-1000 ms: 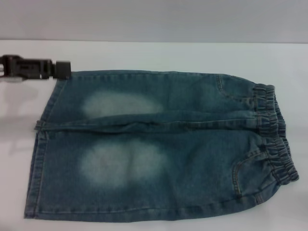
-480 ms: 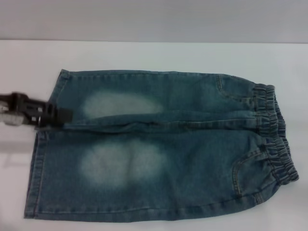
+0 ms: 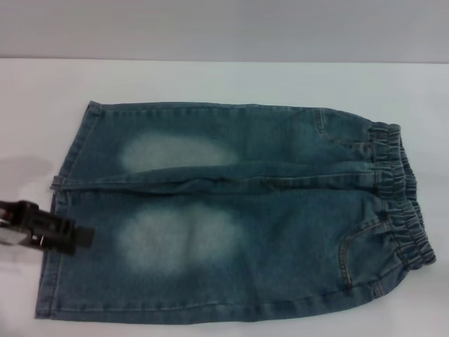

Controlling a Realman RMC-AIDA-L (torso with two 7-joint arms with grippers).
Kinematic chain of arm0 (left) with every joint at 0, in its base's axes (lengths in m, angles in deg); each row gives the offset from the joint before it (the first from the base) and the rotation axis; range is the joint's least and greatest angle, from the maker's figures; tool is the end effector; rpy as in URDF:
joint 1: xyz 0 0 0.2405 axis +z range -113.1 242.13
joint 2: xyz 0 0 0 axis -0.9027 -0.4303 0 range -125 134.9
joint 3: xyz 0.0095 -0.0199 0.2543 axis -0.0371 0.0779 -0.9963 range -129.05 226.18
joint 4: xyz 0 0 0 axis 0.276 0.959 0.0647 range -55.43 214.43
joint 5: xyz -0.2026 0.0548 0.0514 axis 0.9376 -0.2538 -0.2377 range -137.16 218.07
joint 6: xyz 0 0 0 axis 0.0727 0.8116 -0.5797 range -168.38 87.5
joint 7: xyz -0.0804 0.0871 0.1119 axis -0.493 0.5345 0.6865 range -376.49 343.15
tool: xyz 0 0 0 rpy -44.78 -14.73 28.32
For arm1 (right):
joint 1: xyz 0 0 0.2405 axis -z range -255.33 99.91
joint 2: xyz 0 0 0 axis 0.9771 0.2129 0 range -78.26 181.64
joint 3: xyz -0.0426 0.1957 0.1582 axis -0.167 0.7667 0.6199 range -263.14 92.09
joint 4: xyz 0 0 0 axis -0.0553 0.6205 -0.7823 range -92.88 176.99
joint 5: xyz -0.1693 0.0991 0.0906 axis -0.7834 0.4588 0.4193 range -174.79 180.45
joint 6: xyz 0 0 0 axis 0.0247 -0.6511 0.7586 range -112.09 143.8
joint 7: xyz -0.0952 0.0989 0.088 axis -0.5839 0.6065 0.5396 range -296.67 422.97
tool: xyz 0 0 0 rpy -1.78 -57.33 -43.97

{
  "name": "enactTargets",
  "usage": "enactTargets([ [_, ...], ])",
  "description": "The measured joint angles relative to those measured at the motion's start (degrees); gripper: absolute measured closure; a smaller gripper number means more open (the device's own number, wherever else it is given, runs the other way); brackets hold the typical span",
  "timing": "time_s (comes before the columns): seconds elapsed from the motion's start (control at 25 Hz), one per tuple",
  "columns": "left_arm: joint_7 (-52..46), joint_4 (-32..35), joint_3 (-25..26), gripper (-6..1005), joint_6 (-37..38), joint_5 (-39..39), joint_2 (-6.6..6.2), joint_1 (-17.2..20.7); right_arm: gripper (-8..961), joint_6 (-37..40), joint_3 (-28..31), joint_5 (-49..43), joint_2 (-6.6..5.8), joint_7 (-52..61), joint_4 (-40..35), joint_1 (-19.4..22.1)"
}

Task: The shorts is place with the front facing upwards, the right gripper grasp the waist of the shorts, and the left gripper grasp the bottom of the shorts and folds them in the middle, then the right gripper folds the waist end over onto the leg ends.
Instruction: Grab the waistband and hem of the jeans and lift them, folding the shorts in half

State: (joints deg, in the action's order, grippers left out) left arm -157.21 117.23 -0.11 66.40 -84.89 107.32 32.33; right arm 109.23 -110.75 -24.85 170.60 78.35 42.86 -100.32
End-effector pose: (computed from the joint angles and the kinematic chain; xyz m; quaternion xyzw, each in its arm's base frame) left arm -0.2960 0.3140 0.0727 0.7719 0.6330 0.0421 0.0416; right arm 0.3679 0.2926 0.1000 -0.4401 0.1766 0.3997 0.7844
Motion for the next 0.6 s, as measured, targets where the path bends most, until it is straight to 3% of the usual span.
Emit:
enactTargets([
  [0.24,-1.84,0.01,0.03,414,-0.67,-4.04,0.73,0.54,167,-1.09,-0.54,-0.33,0.00,0.00,-0.36,-0.22],
  [0.6,-2.22,0.40,0.15,417,-2.70,-9.80,0.82,1.80,166,-1.23,-0.75,-0.43,0.00,0.00,-0.37,-0.10],
])
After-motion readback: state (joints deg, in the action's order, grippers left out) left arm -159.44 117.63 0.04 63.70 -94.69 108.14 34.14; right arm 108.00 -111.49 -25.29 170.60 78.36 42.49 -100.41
